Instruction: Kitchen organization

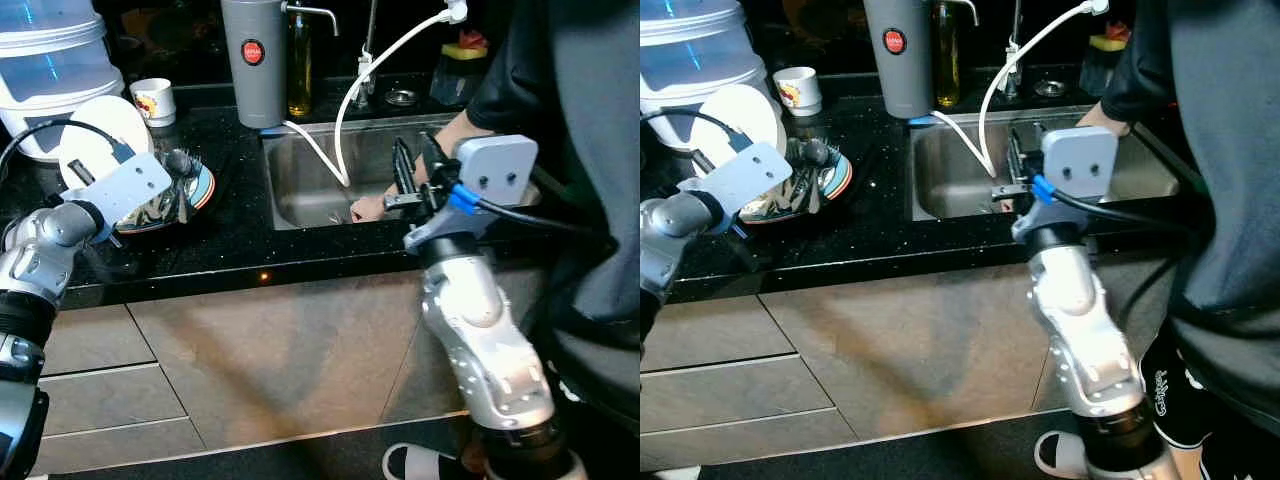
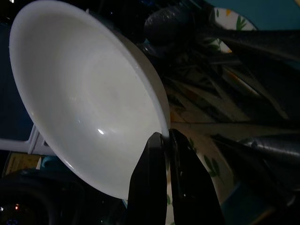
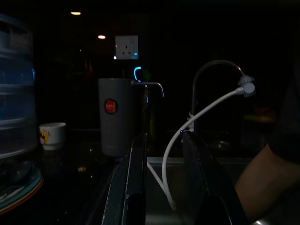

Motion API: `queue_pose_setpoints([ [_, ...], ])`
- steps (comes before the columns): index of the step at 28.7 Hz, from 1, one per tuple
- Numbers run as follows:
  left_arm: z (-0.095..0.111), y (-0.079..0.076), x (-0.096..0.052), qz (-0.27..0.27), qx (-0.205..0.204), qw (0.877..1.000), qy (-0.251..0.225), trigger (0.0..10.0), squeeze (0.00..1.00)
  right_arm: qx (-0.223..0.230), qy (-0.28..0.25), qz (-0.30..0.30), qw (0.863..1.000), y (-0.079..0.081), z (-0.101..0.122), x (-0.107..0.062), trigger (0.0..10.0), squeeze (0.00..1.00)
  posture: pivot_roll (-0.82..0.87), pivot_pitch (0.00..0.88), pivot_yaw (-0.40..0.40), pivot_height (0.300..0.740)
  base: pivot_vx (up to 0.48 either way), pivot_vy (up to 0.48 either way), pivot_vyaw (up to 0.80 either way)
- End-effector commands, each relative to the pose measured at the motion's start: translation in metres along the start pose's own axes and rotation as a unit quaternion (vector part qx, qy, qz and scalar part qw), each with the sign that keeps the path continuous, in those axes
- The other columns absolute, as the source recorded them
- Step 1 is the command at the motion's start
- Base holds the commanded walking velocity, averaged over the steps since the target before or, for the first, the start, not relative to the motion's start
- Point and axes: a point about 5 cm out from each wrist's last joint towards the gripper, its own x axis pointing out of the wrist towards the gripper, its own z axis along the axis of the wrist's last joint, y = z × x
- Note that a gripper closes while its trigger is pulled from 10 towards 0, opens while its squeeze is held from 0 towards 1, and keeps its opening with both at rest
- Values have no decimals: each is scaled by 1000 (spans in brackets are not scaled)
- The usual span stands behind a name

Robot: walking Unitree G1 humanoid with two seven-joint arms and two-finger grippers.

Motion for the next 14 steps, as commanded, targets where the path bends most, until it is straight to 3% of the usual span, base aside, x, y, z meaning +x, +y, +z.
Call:
queue_pose_setpoints([
  [1,-5,-2,-1,-9,6,1000,14,10000,39,-3,-5,7,1000,6,-1,1,10000,0,23,0,56,740,0,0,0],
  [4,-6,-2,-2,-11,6,1000,15,10000,39,-3,-5,7,1000,7,-1,1,10000,0,23,0,56,740,0,0,0],
  [5,-6,-2,-2,-12,5,1000,16,10000,212,-5,-7,6,1000,8,-2,2,10000,0,22,0,58,740,0,0,0],
  [6,-5,-3,-1,-13,5,1000,15,10000,812,-7,-9,5,1000,9,-3,2,10000,0,22,0,58,740,0,0,0],
  [7,-3,-3,-1,-13,3,1000,10,10000,1000,-6,-9,1,1000,9,-4,2,10000,0,22,0,58,740,0,0,0],
  [14,6,2,-3,-4,-5,1000,-7,10000,1000,-5,-8,-4,1000,8,-8,2,10000,0,35,0,53,740,0,0,0],
])
